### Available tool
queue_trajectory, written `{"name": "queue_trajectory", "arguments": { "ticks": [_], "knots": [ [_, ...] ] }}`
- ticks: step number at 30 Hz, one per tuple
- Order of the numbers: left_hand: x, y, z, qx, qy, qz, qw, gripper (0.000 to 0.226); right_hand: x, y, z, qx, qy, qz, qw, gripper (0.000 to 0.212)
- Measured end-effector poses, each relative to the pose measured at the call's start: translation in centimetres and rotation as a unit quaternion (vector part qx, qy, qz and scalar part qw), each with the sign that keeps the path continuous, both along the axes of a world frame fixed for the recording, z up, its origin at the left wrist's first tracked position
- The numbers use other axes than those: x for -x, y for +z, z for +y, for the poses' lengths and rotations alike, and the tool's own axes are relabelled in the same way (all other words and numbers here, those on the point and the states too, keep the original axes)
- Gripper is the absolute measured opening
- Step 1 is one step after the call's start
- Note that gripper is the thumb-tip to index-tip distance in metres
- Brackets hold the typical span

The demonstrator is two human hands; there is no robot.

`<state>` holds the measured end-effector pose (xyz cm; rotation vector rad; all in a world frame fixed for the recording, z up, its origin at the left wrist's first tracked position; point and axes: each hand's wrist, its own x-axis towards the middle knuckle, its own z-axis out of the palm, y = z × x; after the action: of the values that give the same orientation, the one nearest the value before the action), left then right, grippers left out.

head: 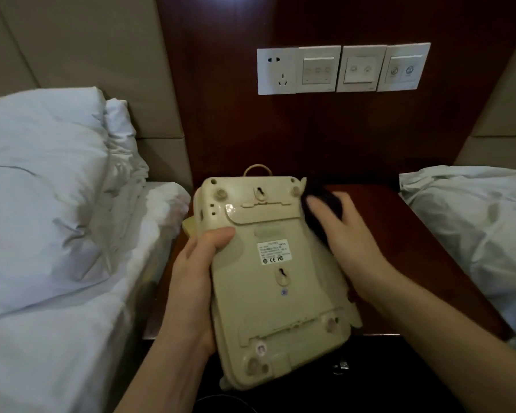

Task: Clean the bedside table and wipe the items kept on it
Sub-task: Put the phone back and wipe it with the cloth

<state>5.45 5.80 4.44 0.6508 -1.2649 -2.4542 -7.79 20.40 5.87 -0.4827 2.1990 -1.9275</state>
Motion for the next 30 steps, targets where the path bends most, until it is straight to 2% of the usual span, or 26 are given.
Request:
{"name": "queue_trajectory", "arguments": {
  "ticks": [3, 6, 8, 10, 12, 17, 19, 22, 24, 27, 28, 30],
  "knots": [
    [0.1, 0.6, -1.5, 0.0, 0.063, 0.009, 0.998, 0.073, -3.8, -3.6, 2.3, -0.085, 0.04, 0.015, 0.995, 0.022],
    [-0.3, 1.3, -2.1, 0.016, 0.074, 0.024, 0.997, 0.072, -6.3, -5.5, 4.0, -0.155, 0.038, 0.024, 0.987, 0.028],
    [-0.5, 1.9, -1.5, 0.048, 0.076, 0.037, 0.995, 0.062, -7.1, -4.2, 4.4, -0.169, -0.001, 0.093, 0.981, 0.031],
    [-0.3, 2.9, -0.3, 0.092, 0.087, 0.045, 0.991, 0.044, -8.0, -1.4, 4.3, -0.134, -0.02, 0.163, 0.977, 0.028],
    [0.4, 3.7, 1.1, 0.119, 0.086, 0.048, 0.988, 0.045, -8.8, 1.1, 3.7, -0.129, 0.021, 0.189, 0.973, 0.035],
    [2.0, 5.6, 3.7, 0.178, 0.093, 0.031, 0.979, 0.067, -9.2, 3.8, 2.7, -0.215, 0.129, 0.158, 0.955, 0.076],
    [2.4, 6.0, 4.3, 0.196, 0.089, 0.023, 0.976, 0.069, -8.6, 4.4, 3.3, -0.197, 0.147, 0.131, 0.96, 0.076],
    [2.9, 6.3, 5.1, 0.174, 0.082, 0.022, 0.981, 0.072, -7.9, 5.0, 3.9, -0.16, 0.148, 0.106, 0.97, 0.061],
    [3.2, 6.6, 5.6, 0.167, 0.082, 0.027, 0.982, 0.062, -7.7, 5.0, 4.0, -0.136, 0.145, 0.084, 0.976, 0.056],
    [3.7, 7.5, 6.7, 0.145, 0.06, 0.023, 0.987, 0.018, -6.9, 3.9, 4.2, -0.11, 0.123, 0.033, 0.986, 0.067],
    [4.0, 7.5, 7.1, 0.127, 0.047, 0.024, 0.991, 0.015, -6.5, 3.5, 4.3, -0.099, 0.111, 0.01, 0.989, 0.071],
    [4.7, 6.9, 7.9, 0.104, 0.018, 0.014, 0.994, 0.03, -5.7, 2.7, 4.5, -0.078, 0.084, -0.033, 0.993, 0.072]
  ]
}}
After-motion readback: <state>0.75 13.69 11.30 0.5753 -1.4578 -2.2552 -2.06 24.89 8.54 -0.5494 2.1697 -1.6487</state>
